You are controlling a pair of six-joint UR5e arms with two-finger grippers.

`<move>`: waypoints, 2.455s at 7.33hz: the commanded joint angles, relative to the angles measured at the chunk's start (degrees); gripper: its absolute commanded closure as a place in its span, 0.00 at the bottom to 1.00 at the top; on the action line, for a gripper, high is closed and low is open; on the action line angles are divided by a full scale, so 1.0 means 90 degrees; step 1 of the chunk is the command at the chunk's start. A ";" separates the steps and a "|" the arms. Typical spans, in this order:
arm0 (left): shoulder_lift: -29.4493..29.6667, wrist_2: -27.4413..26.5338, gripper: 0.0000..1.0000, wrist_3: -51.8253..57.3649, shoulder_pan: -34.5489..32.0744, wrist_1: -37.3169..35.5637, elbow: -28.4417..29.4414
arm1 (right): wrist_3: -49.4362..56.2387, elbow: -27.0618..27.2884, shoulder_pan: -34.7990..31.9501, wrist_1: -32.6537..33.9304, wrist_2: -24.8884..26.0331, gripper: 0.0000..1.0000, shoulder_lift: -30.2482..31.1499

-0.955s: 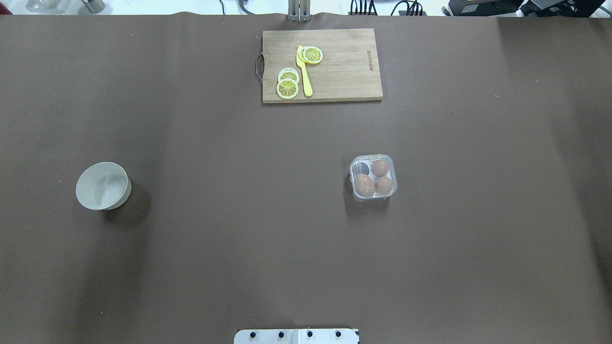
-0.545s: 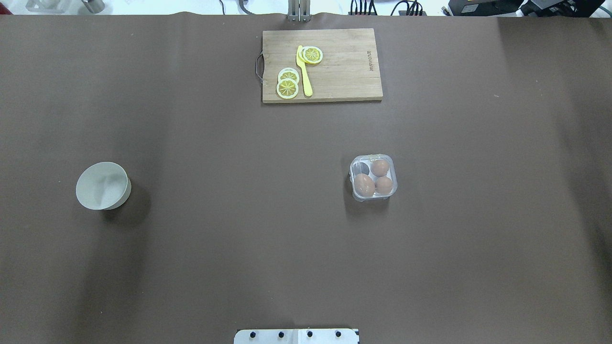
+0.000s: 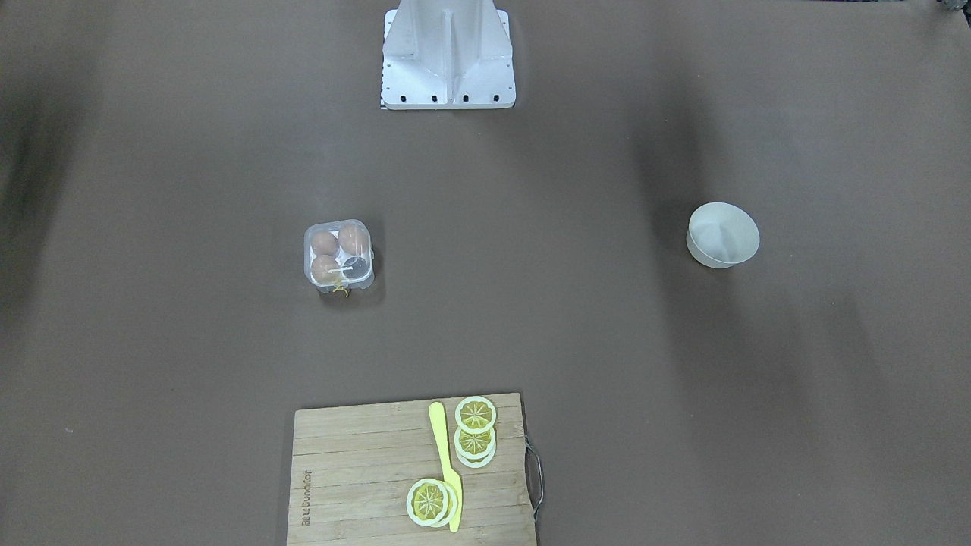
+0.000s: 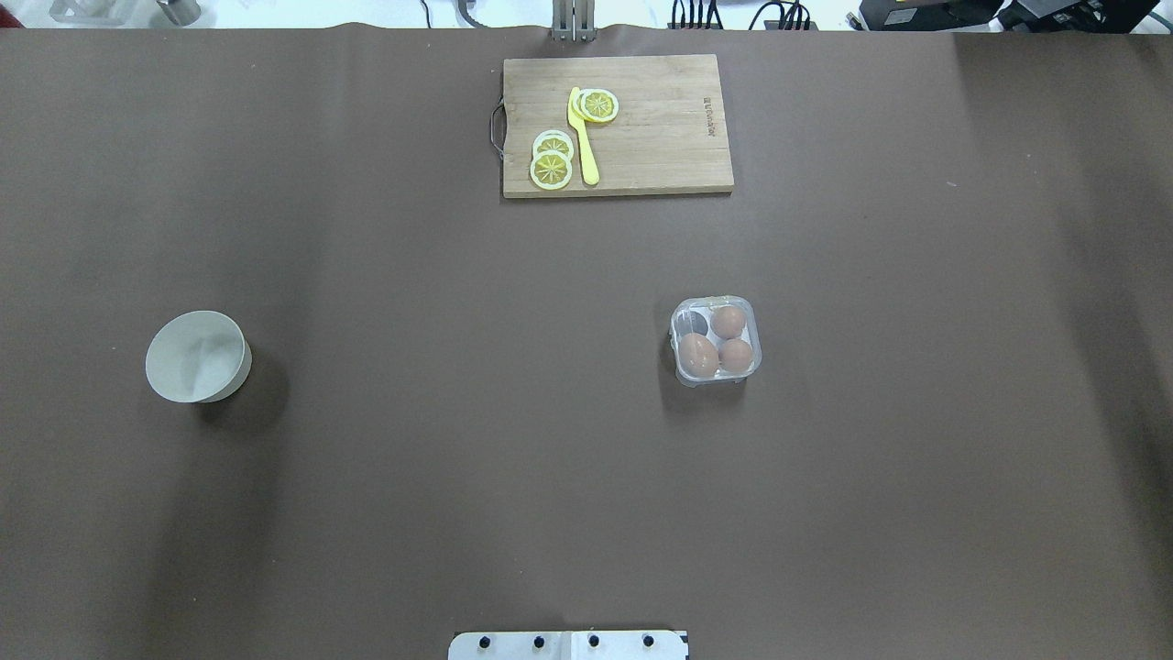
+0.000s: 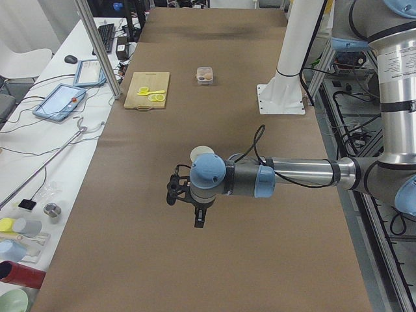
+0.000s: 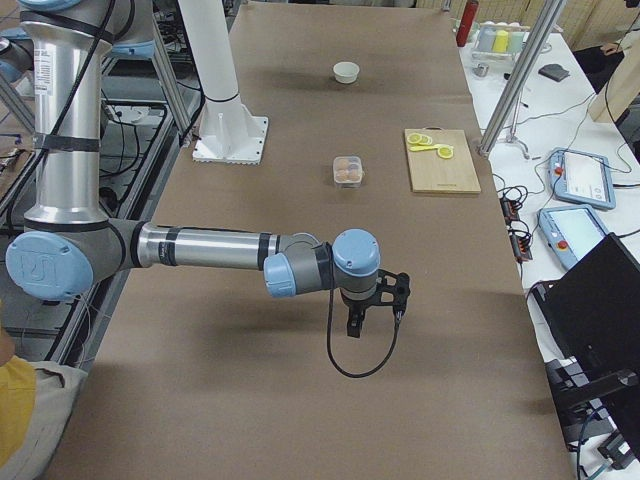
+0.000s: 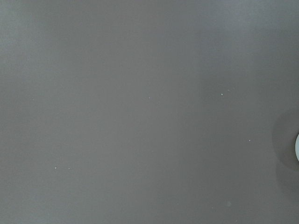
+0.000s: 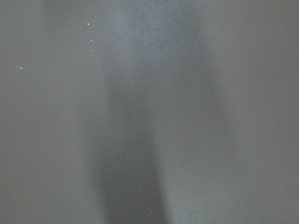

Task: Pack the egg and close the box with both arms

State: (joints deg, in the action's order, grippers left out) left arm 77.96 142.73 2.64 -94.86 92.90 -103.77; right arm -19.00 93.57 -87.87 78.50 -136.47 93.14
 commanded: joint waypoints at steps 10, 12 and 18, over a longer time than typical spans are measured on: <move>-0.0019 0.0000 0.03 0.0010 -0.0036 0.0010 -0.0071 | 0.0099 -0.0016 0.0300 0.0311 0.0270 0.00 -0.0544; -0.0019 0.0000 0.03 0.0000 -0.0036 0.0010 -0.0081 | 0.0099 -0.0016 0.0300 0.0311 0.0270 0.00 -0.0534; 0.0059 -0.0107 0.03 0.0204 -0.0046 0.0020 0.0046 | 0.0099 -0.0026 0.0300 0.0311 0.0270 0.00 -0.0514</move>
